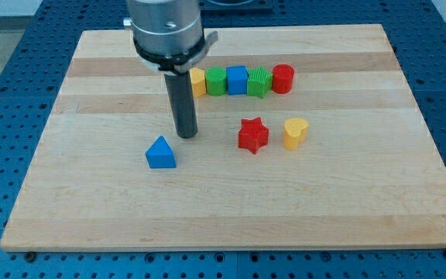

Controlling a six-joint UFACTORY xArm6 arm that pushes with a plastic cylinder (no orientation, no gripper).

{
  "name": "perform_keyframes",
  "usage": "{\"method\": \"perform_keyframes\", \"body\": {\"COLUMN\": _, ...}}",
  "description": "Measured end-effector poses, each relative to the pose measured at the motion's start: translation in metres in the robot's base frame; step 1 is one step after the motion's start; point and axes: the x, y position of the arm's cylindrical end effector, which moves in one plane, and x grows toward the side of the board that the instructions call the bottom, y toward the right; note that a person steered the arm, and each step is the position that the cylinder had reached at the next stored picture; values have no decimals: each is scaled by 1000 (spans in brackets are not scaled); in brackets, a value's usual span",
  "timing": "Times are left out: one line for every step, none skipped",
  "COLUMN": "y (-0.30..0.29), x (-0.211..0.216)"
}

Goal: Push red star closer to blue cube

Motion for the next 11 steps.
{"method": "perform_keyframes", "body": {"y": 12, "x": 23}}
{"method": "perform_keyframes", "body": {"y": 31, "x": 46}}
{"method": "perform_keyframes", "body": {"y": 59, "x": 61}}
{"method": "perform_keyframes", "body": {"y": 85, "x": 63}}
{"method": "perform_keyframes", "body": {"y": 100, "x": 59}}
{"method": "perform_keyframes", "body": {"y": 100, "x": 50}}
{"method": "perform_keyframes", "body": {"y": 100, "x": 32}}
{"method": "perform_keyframes", "body": {"y": 100, "x": 13}}
{"method": "perform_keyframes", "body": {"y": 100, "x": -4}}
{"method": "perform_keyframes", "body": {"y": 97, "x": -12}}
{"method": "perform_keyframes", "body": {"y": 82, "x": -13}}
